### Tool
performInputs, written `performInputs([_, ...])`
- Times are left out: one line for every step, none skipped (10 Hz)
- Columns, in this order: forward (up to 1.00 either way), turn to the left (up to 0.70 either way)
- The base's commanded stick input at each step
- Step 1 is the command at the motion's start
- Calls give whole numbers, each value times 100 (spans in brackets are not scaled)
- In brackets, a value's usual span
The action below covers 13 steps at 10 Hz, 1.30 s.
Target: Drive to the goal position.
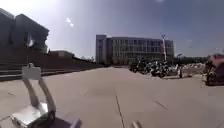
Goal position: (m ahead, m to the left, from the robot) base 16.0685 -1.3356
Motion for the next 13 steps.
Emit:
performInputs([100,0])
performInputs([100,0])
performInputs([100,0])
performInputs([100,0])
performInputs([100,0])
performInputs([100,0])
performInputs([100,0])
performInputs([100,0])
performInputs([100,0])
performInputs([100,0])
performInputs([100,0])
performInputs([100,0])
performInputs([100,0])
